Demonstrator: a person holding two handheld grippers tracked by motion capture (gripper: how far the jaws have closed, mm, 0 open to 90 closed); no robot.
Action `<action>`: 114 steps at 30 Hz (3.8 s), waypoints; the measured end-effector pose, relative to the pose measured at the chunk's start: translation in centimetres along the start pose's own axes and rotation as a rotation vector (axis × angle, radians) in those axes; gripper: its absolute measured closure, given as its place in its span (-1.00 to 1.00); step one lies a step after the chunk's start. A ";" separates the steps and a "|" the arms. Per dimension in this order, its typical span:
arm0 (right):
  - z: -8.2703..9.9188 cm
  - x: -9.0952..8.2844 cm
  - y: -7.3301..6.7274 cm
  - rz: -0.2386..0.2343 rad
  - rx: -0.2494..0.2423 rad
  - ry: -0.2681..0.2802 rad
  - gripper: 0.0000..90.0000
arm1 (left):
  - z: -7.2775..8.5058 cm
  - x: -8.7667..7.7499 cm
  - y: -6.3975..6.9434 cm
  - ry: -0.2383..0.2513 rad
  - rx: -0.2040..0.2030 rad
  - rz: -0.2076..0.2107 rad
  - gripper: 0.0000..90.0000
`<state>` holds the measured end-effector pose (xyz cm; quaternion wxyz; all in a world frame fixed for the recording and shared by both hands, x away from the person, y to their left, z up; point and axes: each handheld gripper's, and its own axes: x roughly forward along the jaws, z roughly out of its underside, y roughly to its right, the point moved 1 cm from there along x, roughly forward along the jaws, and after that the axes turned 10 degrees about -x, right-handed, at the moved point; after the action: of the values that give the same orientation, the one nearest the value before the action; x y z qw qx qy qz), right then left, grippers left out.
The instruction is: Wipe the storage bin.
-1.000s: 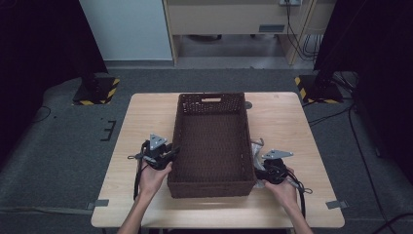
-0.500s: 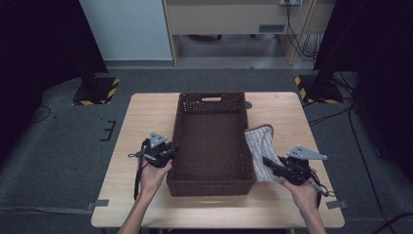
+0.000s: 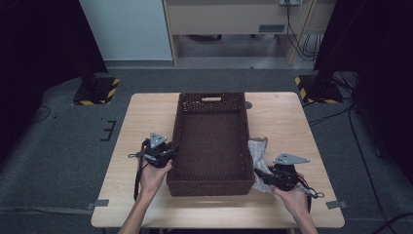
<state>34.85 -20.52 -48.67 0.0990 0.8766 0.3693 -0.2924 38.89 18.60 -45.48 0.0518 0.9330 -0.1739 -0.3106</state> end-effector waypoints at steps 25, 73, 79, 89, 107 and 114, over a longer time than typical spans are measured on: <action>-1.8 -5.5 -0.1 -0.049 -0.020 0.180 0.52 | -0.3 0.2 -1.0 0.010 -0.013 -0.001 0.56; 3.3 -3.6 6.2 0.329 0.013 -0.111 0.49 | 0.0 0.2 -1.5 0.046 -0.037 0.023 0.34; 3.8 -3.6 6.9 0.365 0.048 -0.165 0.48 | 0.1 0.2 -1.6 0.051 -0.024 0.021 0.30; 4.8 -2.8 7.5 0.364 0.082 -0.240 0.36 | 0.1 0.4 -1.8 0.057 -0.013 0.026 0.22; 2.9 -4.0 6.4 0.422 0.048 -0.051 -0.17 | 0.0 0.1 -1.4 0.037 -0.004 0.030 0.39; 2.0 -4.1 5.7 0.375 0.045 0.015 -0.12 | -0.1 0.1 -1.4 0.033 -0.006 0.019 0.34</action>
<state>35.68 -27.76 -48.10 0.1293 0.9342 0.1933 -0.2706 39.41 19.90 -45.73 0.0603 0.9362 -0.1810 -0.2953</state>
